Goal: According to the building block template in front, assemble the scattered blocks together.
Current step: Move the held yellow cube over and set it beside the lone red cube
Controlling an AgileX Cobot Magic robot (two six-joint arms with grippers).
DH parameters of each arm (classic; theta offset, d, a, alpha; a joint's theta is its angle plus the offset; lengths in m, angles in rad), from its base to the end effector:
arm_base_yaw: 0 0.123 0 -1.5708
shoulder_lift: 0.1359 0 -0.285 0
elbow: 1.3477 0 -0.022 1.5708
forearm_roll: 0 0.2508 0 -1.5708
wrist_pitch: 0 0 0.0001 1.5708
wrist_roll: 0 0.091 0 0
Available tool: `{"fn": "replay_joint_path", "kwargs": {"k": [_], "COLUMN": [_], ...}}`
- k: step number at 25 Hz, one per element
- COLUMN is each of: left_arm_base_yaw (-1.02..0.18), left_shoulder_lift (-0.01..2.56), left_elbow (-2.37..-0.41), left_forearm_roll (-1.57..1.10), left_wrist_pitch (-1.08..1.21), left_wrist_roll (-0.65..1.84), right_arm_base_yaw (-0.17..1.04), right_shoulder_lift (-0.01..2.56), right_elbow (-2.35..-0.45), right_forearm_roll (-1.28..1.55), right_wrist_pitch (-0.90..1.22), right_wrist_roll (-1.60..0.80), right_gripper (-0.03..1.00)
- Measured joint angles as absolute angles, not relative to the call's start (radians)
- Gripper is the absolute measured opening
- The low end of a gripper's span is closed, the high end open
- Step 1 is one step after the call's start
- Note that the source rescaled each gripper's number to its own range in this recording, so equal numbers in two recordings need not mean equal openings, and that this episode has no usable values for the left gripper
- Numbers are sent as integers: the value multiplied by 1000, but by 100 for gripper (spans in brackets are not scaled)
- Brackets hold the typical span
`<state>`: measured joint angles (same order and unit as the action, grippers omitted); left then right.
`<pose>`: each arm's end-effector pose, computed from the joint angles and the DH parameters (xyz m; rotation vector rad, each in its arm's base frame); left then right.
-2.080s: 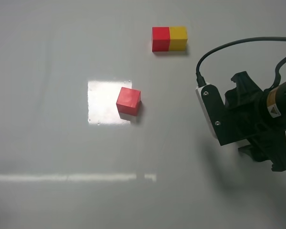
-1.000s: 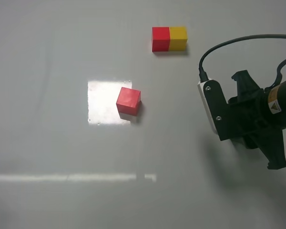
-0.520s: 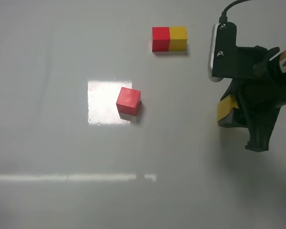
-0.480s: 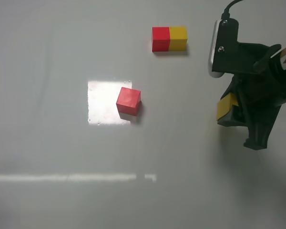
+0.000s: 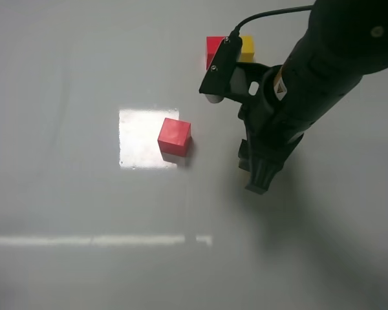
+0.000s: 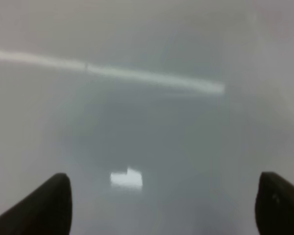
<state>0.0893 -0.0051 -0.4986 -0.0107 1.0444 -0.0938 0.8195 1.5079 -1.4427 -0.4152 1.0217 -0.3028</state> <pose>-0.0047 -0.0013 0.2782 -0.1847 2.0158 -0.0156 0.2413 0.2125 0.3647 -1.4346 2.0169 -0.3210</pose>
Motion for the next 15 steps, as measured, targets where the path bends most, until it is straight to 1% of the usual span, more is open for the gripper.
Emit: {"fn": "replay_joint_path", "kwargs": {"k": [7,10,15], "left_arm_base_yaw": [89,89,89], "left_shoulder_lift": [-5,-5,-5], "left_elbow": [-499,-499,-499], "left_forearm_roll": [-11,-11,-11], "left_wrist_pitch": [1044,1044,1044], "left_wrist_roll": [-94,-94,-94], "right_arm_base_yaw": [831,834,883], "right_shoulder_lift": [1619,1649,1692], "right_elbow": [-1598,-1628,-1656], "right_forearm_roll": [-406,-405,-409], "right_wrist_pitch": [1070,1079,1093], "right_wrist_roll": [-237,-218,-210], "right_gripper": [0,0,0]}}
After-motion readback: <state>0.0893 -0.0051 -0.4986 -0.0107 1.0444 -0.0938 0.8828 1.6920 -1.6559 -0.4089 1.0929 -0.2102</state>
